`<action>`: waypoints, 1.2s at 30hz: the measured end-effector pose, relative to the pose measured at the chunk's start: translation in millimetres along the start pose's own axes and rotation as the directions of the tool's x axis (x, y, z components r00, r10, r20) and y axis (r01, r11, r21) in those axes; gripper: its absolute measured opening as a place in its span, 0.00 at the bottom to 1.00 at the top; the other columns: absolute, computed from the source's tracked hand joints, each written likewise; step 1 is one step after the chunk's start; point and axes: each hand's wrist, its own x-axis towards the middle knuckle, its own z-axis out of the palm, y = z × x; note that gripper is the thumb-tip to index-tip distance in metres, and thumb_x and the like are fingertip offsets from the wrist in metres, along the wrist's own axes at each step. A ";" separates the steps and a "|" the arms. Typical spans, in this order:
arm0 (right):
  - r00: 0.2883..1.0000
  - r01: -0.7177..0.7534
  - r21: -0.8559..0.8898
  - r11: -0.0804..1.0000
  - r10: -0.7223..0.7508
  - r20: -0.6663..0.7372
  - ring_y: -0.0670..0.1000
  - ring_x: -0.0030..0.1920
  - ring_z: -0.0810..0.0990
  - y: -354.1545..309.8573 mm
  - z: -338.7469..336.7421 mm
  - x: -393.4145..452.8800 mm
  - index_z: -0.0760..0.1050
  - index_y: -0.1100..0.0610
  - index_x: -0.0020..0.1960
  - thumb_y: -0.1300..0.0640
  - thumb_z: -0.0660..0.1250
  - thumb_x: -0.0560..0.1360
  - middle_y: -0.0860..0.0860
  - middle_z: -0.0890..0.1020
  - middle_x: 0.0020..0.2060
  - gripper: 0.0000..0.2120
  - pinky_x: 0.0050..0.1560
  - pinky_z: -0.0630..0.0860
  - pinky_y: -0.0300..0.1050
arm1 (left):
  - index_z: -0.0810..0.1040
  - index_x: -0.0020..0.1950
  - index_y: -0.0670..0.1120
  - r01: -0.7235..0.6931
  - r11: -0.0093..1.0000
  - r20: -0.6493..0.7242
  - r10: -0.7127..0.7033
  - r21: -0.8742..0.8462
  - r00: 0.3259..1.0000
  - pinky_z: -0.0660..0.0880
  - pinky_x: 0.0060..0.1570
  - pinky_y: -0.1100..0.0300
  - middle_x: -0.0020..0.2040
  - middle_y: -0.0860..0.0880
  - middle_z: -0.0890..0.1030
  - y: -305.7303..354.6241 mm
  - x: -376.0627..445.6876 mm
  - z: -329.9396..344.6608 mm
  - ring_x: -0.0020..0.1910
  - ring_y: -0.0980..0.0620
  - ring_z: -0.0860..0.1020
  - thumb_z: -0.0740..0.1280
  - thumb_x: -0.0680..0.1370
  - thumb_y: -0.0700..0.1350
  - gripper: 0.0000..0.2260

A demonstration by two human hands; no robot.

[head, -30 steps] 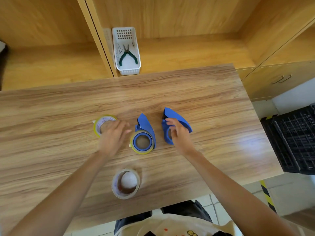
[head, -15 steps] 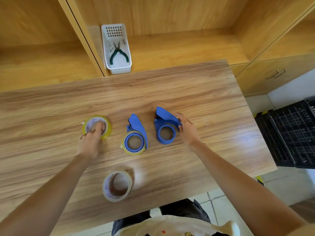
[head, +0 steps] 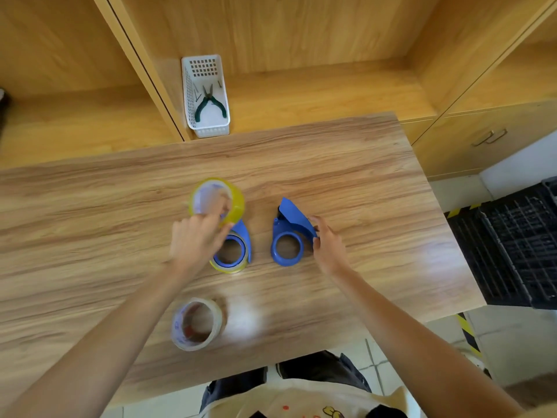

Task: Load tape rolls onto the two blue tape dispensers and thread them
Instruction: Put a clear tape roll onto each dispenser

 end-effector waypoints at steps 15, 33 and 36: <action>0.989 -0.087 0.164 0.983 0.065 0.134 0.57 0.58 0.82 22.5 -12.3 4.8 0.74 0.56 0.65 0.65 0.64 0.78 0.56 0.82 0.60 0.16 0.59 0.77 0.50 | 0.73 0.57 0.49 -0.465 0.876 0.290 0.416 0.124 0.862 0.54 0.21 0.64 0.22 0.50 0.76 135.7 -28.2 70.6 0.14 0.47 0.73 0.81 0.51 0.42 0.37; 0.981 -0.110 0.128 0.986 0.088 0.173 0.54 0.59 0.80 31.3 -10.4 5.2 0.77 0.57 0.63 0.58 0.64 0.80 0.54 0.84 0.57 0.12 0.52 0.72 0.38 | 0.76 0.56 0.44 -0.445 0.894 0.271 0.416 0.052 0.868 0.79 0.48 0.52 0.45 0.48 0.84 105.9 -29.8 93.7 0.45 0.46 0.83 0.83 0.51 0.44 0.35; 0.981 -0.112 0.089 0.990 0.096 0.167 0.57 0.56 0.81 36.2 -10.5 0.7 0.80 0.53 0.59 0.56 0.59 0.82 0.53 0.85 0.53 0.12 0.56 0.76 0.51 | 0.83 0.44 0.45 -0.464 0.877 0.264 0.422 0.125 0.867 0.80 0.50 0.52 0.37 0.50 0.84 99.4 -30.9 95.2 0.40 0.47 0.83 0.81 0.48 0.34 0.26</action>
